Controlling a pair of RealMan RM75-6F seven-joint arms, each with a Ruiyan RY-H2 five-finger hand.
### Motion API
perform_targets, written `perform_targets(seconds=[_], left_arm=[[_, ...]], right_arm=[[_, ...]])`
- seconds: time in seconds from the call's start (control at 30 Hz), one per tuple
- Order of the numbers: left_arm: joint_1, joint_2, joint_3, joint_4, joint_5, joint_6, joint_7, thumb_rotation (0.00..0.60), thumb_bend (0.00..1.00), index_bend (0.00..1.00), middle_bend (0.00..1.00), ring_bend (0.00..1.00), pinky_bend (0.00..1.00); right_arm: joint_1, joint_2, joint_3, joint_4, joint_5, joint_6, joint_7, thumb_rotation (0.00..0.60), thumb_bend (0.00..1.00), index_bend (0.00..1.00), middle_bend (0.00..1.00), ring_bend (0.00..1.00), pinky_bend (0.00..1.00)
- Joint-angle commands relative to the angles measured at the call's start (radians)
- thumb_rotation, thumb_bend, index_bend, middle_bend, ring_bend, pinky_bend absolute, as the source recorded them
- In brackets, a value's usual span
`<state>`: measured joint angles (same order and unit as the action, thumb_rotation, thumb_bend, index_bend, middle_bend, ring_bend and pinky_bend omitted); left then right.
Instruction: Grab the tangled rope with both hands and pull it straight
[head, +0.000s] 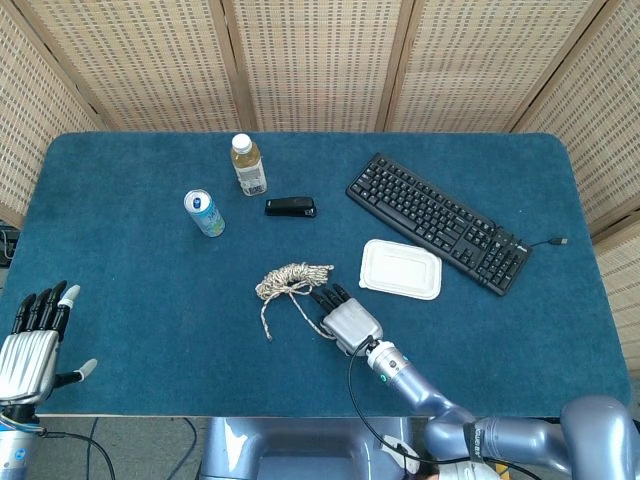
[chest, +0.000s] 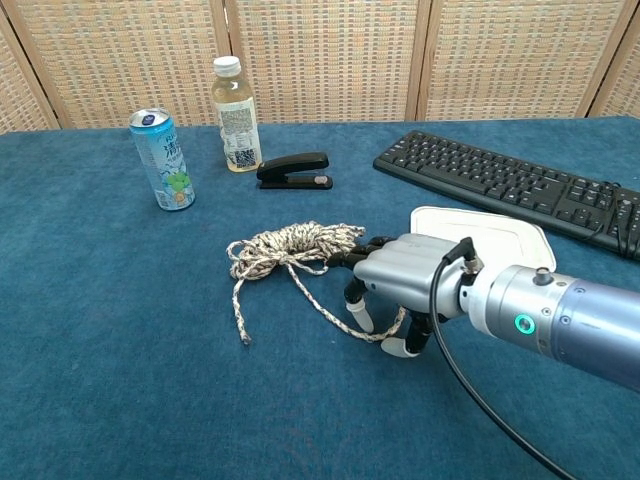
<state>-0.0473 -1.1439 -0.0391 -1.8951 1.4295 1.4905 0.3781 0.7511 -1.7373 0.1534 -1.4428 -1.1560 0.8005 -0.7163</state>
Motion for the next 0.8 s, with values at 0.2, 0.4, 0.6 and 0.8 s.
perform_targets(seconds=[0.2, 0.4, 0.6, 0.8], left_arm=[[-0.002, -0.001, 0.002, 0.001, -0.001, -0.001, 0.001, 0.6, 0.07, 0.0, 0.0, 0.0, 0.0], [-0.006, -0.006, 0.004, 0.003, -0.006, -0.006, 0.011, 0.6, 0.07, 0.0, 0.0, 0.0, 0.0], [-0.026, -0.014, -0.001, 0.018, 0.013, -0.019, 0.029, 0.6, 0.07, 0.0, 0.0, 0.0, 0.0], [-0.143, -0.067, -0.037, 0.158, 0.144, -0.09, 0.045, 0.6, 0.09, 0.12, 0.0, 0.0, 0.0]], right_arm=[[0.012, -0.011, -0.014, 0.016, 0.009, 0.01, 0.004, 0.6, 0.43, 0.56, 0.0, 0.0, 0.0], [0.018, -0.017, -0.023, 0.023, -0.006, 0.031, 0.029, 0.6, 0.43, 0.59, 0.0, 0.0, 0.0], [0.025, -0.014, -0.029, 0.027, -0.017, 0.038, 0.046, 0.6, 0.43, 0.61, 0.0, 0.0, 0.0], [0.035, -0.002, -0.034, 0.019, -0.021, 0.044, 0.047, 0.6, 0.43, 0.61, 0.0, 0.0, 0.0]])
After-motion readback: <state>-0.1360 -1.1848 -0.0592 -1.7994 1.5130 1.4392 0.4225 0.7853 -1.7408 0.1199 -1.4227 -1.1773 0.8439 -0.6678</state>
